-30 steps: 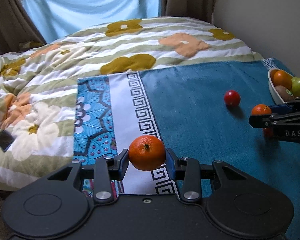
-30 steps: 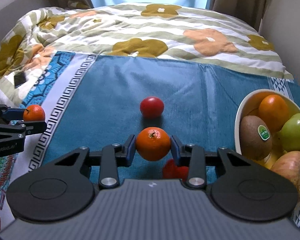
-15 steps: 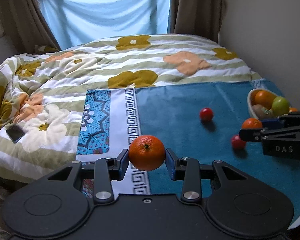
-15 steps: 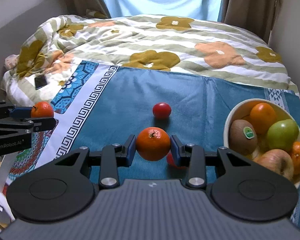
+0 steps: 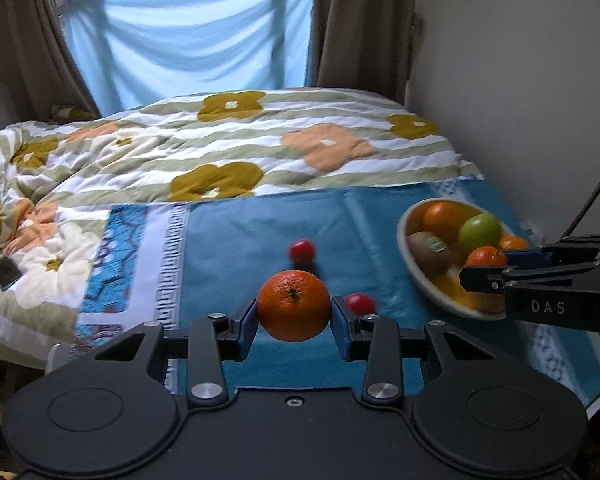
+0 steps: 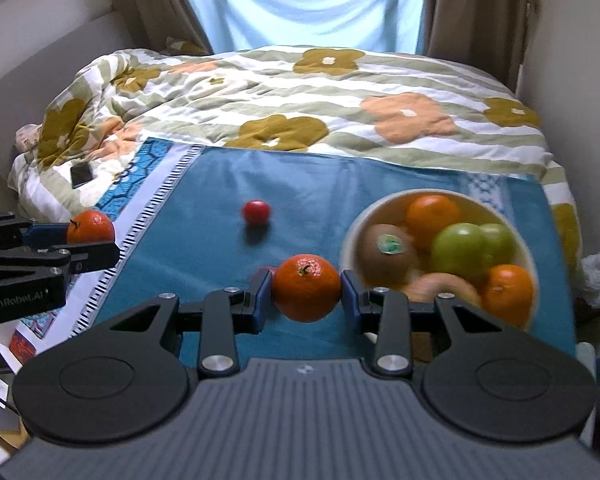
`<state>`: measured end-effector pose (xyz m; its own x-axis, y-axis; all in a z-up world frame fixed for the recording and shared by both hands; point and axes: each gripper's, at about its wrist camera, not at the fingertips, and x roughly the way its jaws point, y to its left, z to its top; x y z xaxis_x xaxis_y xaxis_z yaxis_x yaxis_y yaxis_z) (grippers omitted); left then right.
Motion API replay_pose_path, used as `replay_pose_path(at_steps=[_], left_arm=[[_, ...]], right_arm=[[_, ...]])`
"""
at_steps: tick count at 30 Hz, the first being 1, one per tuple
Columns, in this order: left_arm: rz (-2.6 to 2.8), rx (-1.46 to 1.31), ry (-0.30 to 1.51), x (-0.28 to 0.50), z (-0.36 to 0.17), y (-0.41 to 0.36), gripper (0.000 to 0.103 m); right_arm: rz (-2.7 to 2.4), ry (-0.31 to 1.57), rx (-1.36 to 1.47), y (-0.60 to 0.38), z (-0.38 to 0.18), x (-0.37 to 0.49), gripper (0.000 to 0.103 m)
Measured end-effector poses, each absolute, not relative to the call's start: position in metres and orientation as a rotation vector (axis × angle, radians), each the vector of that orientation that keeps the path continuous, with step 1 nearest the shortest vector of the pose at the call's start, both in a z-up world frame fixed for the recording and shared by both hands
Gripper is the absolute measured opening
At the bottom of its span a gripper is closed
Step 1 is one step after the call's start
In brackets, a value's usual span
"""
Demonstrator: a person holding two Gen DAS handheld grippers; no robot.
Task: Organize fruits
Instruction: 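Carry both tangerines to the bowl and open the left tool to drop its tangerine, then lower the tangerine into the bowl and open the right tool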
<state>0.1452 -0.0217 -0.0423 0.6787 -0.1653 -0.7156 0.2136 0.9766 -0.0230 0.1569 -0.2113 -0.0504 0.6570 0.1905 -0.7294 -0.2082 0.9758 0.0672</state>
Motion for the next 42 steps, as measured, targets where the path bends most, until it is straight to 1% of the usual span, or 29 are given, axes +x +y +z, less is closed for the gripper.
replay_pose_path(at_steps=[10, 17, 25, 32, 34, 36, 37, 38, 42], left_arm=[[-0.279, 0.061, 0.793, 0.155, -0.049, -0.094, 0.043], [-0.314, 0.069, 0.825, 0.175, -0.069, -0.134, 0.043], [-0.319, 0.083, 0.862, 0.199, -0.094, -0.162, 0.043], [-0.309, 0.065, 0.878, 0.211, -0.105, -0.173, 0.044], [-0.295, 0.048, 0.878, 0.213, -0.104, -0.172, 0.052], [-0.282, 0.041, 0.864, 0.212, -0.101, -0.169, 0.075], [-0.282, 0.031, 0.86, 0.212, -0.1, -0.167, 0.078], [-0.279, 0.025, 0.856, 0.212, -0.099, -0.165, 0.079], [-0.258, 0.034, 0.853, 0.208, -0.094, -0.162, 0.079]], right_arm=[[0.172, 0.81, -0.012, -0.285, -0.051, 0.155, 0.052], [0.148, 0.808, 0.005, -0.326, -0.058, 0.162, 0.052], [0.142, 0.808, 0.036, -0.354, -0.071, 0.171, 0.052], [0.145, 0.813, 0.056, -0.367, -0.078, 0.175, 0.052], [0.146, 0.812, 0.058, -0.369, -0.079, 0.175, 0.052], [0.148, 0.809, 0.057, -0.37, -0.078, 0.175, 0.052], [0.15, 0.809, 0.058, -0.37, -0.078, 0.175, 0.052], [0.151, 0.807, 0.057, -0.371, -0.077, 0.175, 0.052], [0.16, 0.799, 0.053, -0.37, -0.074, 0.176, 0.052]])
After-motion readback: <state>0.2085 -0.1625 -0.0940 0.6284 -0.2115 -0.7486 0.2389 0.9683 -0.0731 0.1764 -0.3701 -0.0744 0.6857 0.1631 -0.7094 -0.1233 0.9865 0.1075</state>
